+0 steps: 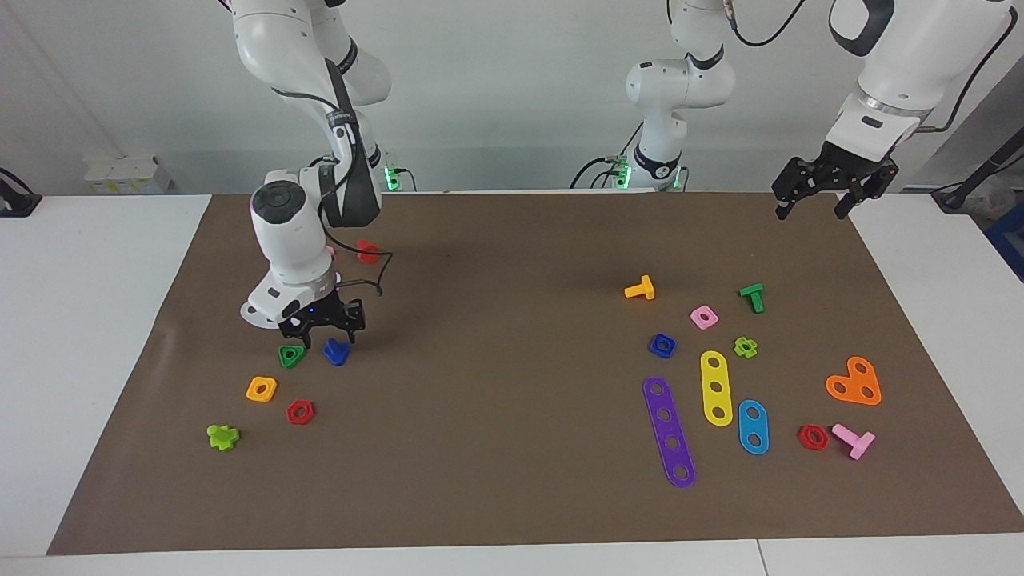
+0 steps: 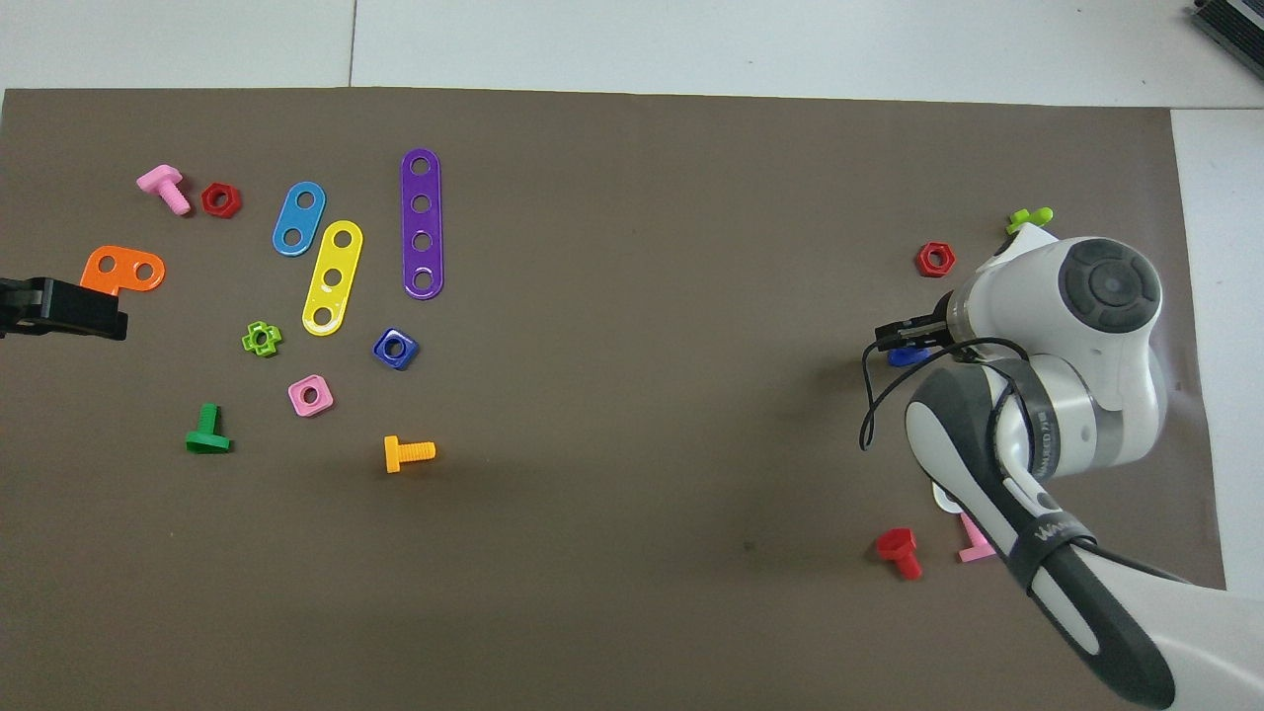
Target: Unscrew and place screws in storage area
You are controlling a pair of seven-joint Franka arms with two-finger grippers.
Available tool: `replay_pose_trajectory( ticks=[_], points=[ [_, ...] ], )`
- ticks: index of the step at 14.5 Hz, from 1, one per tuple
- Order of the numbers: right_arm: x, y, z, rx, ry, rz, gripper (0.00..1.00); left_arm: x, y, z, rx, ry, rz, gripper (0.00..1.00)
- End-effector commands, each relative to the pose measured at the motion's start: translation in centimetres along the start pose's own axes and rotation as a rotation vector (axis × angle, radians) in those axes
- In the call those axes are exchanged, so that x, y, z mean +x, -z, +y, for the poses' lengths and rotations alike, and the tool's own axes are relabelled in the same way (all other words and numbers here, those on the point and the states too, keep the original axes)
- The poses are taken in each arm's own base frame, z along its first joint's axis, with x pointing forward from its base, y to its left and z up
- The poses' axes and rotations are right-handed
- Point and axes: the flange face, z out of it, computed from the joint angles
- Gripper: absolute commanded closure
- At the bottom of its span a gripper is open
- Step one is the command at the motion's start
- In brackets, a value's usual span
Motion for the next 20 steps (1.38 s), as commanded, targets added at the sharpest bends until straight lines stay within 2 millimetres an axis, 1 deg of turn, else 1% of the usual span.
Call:
replay_pose_trajectory(
  ticks=[1,2,3,5,6,7,8,9,10,11,13,14,17,18,19,20],
  points=[
    [0.2,5.3,0.7,-0.005,-0.093,-0.016,0.0,0.3,-2.0,0.9,0.008,-0.005,0.012,0.0],
    [0.5,7.4,0.7,-0.006,-0.124,-0.003,0.0,0.6,-3.9,1.6,0.006,-0.02,0.018,0.0],
    [0.5,9.2,0.8,-0.007,-0.149,0.006,0.0,0.9,-5.4,1.8,0.006,-0.024,0.025,0.01],
    [0.4,12.8,1.0,-0.006,-0.179,0.038,0.0,2.4,-8.6,2.2,-0.004,-0.023,0.007,0.02],
    [0.2,14.1,1.1,-0.005,-0.187,0.057,0.0,3.4,-10.0,2.8,-0.033,-0.021,0.012,0.03],
    [0.1,15.1,1.3,-0.004,-0.192,0.073,0.0,4.0,-11.0,3.1,-0.04,-0.021,0.014,0.03],
    [0.0,16.4,1.7,-0.004,-0.198,0.088,0.0,4.1,-11.4,3.2,-0.04,-0.021,0.009,0.03],
    [0.1,17.8,2.1,-0.005,-0.206,0.093,0.0,4.2,-10.9,3.3,-0.039,-0.023,0.005,0.03],
    [0.4,19.7,2.5,-0.006,-0.213,0.098,0.0,4.2,-10.2,3.1,-0.039,-0.02,-0.003,0.03],
    [0.7,21.6,2.8,-0.006,-0.215,0.103,0.0,4.4,-8.4,3.1,-0.039,-0.021,0.003,0.02],
    [0.7,24.9,3.2,0.005,-0.225,0.078,0.0,4.8,-5.5,2.4,-0.033,-0.013,-0.006,0.01],
    [0.5,26.2,3.3,0.032,-0.235,0.066,0.0,5.0,-4.4,2.1,-0.03,-0.008,-0.011,0.01],
    [0.0,28.0,3.2,0.061,-0.241,0.045,0.0,4.5,-1.6,1.4,-0.02,0.003,0.0,0.01],
    [-0.1,28.9,3.3,0.063,-0.24,0.045,0.0,4.3,-1.1,1.3,0.003,0.0,0.011,0.01],
    [-0.2,29.3,3.2,0.066,-0.239,0.031,0.0,4.1,-0.5,1.1,0.03,-0.002,0.021,0.01],
    [-0.4,29.6,3.3,0.066,-0.24,0.011,0.0,4.0,-0.5,1.0,0.042,-0.002,0.019,0.0]
  ],
)
